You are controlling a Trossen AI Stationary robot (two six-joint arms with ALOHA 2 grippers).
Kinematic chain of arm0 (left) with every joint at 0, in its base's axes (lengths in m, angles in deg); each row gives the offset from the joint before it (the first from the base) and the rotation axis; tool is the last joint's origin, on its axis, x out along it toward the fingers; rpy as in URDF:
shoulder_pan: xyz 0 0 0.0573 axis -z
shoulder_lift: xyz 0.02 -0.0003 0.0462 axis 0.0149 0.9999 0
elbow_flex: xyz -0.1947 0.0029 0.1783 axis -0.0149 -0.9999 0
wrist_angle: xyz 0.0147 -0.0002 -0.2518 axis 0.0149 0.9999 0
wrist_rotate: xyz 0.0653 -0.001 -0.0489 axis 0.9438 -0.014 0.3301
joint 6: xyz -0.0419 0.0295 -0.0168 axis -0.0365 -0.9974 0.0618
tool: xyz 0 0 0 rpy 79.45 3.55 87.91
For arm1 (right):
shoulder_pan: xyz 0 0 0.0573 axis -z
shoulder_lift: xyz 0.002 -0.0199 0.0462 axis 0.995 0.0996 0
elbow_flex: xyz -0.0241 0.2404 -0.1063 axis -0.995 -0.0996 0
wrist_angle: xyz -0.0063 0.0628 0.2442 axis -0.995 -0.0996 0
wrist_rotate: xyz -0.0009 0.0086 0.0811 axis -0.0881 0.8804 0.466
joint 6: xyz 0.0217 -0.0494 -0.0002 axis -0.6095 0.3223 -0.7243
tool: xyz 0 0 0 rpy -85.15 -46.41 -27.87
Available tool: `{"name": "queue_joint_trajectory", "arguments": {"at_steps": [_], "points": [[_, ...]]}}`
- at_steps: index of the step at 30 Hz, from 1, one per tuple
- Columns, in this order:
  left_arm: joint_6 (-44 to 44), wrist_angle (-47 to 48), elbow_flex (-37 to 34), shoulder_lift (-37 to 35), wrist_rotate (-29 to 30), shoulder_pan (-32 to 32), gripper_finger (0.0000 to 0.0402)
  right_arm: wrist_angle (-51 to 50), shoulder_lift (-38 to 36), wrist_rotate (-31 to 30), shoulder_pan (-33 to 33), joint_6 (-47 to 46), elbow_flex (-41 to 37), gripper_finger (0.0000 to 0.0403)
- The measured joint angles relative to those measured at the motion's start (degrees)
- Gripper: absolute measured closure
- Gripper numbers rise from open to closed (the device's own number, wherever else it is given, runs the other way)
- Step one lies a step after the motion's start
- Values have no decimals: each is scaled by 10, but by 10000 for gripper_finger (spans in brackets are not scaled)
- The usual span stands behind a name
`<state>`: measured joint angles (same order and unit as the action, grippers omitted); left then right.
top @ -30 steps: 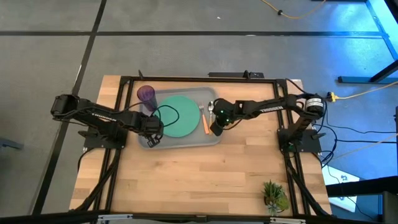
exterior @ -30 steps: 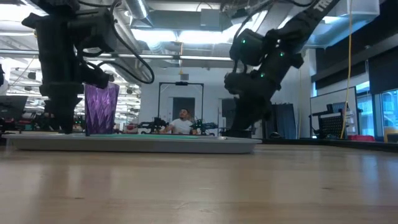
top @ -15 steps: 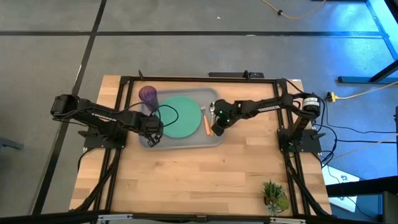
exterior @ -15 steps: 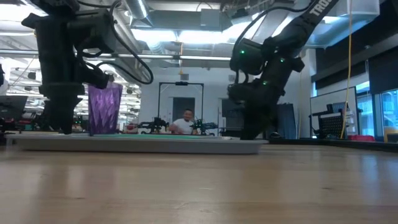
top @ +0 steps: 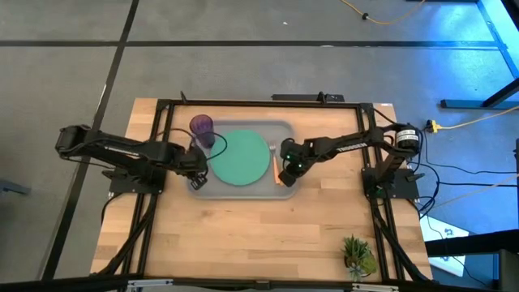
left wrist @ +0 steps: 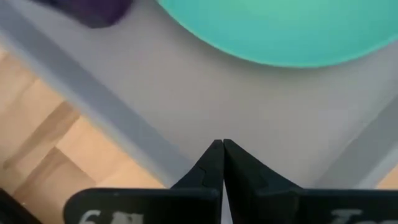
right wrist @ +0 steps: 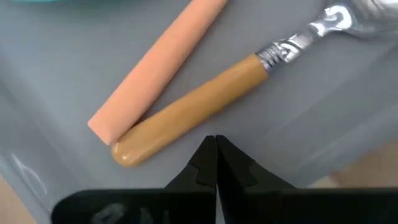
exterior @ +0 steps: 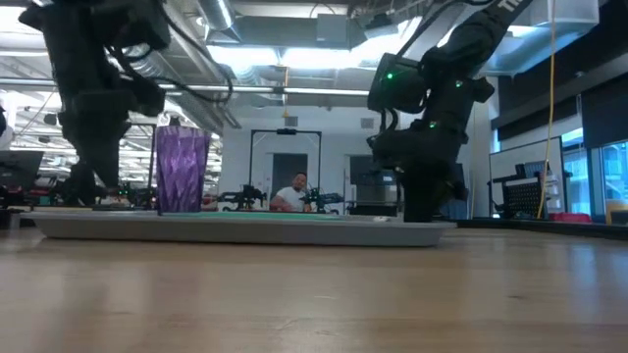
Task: Pick and place plate/cup/fork/spoon on tray
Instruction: Adjust the gray tray
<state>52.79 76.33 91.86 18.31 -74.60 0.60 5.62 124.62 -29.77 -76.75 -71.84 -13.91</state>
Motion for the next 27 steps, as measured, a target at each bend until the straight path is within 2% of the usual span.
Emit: {"name": "queue_joint_trajectory", "arguments": {"at_steps": [7, 14, 20, 27], "points": [[21, 110, 36, -61, 26, 0, 401, -25, 0, 10, -39, -16, 0, 402], [21, 218, 102, -66, 56, 1, 401, -87, -1, 4, -62, -16, 0, 402], [5, 236, 132, -66, 74, 1, 401, -107, -1, -8, -72, -2, 1, 402], [4, 237, 132, -66, 72, 1, 401, -160, -2, -15, -83, 14, 1, 402]]}}
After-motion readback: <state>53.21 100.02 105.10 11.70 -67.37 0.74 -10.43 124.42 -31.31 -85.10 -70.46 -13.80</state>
